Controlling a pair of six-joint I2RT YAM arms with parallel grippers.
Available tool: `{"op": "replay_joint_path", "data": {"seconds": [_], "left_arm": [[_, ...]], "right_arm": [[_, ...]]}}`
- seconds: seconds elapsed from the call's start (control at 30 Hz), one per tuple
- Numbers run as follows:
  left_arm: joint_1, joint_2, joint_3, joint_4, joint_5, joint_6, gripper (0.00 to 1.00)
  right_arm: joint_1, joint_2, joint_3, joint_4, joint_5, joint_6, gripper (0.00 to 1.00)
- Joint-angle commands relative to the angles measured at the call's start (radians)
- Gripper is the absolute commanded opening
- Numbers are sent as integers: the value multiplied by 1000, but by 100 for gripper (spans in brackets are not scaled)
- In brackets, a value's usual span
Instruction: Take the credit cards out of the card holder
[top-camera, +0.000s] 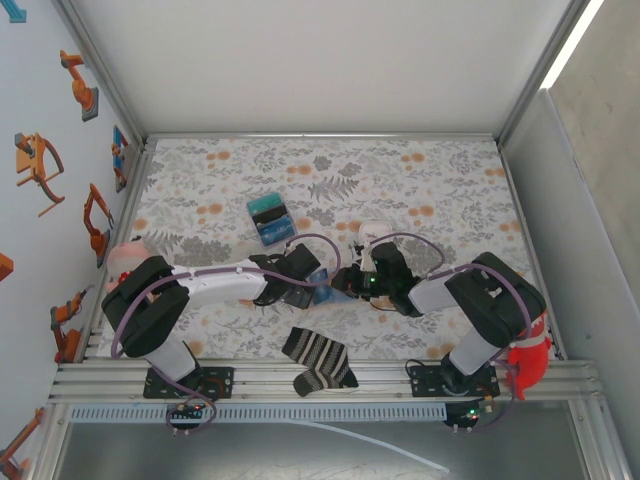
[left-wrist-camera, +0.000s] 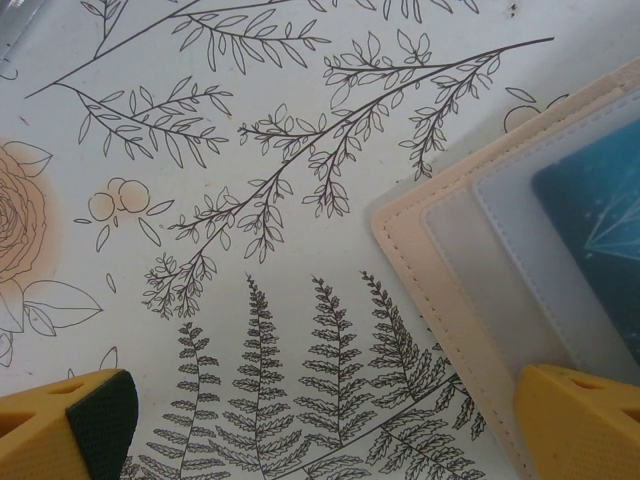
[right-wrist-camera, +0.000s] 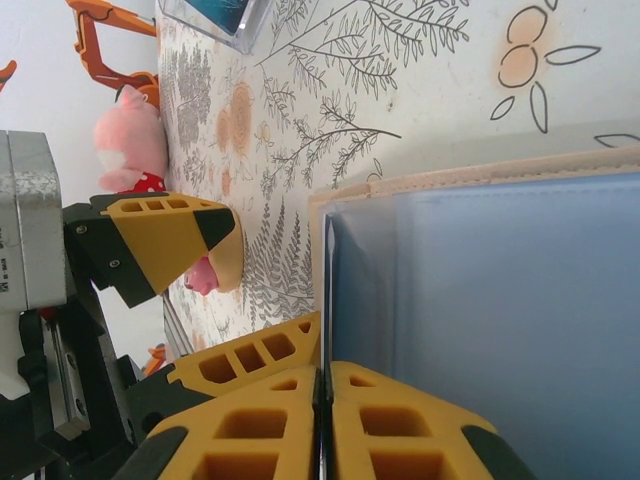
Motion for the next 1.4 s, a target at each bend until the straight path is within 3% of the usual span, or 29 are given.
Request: {"op": "replay_joint_path", "data": {"seconds": [0.0, 0.23, 0.57, 0.9, 1.17, 1.37], "left_arm": [[10, 24, 6, -75, -29, 14, 97], [10, 20, 6, -77, -30, 15, 97], [10, -16, 6, -74, -45, 26, 97], [10, -73, 1, -50, -89, 55, 97], [16, -227, -31, 103, -108, 126, 97], [60, -388, -105, 282, 79, 280, 97]], "right_arm": [[-7, -22, -6, 40, -17, -1, 7], [-30, -43, -18, 38, -21, -19, 0], [-62, -33, 10, -50, -32, -91, 0], [-64, -201, 151, -579, 95, -342, 0], [-65, -325, 239, -800, 149, -469, 0], [-60, -398, 320, -952, 109, -636, 0]]}}
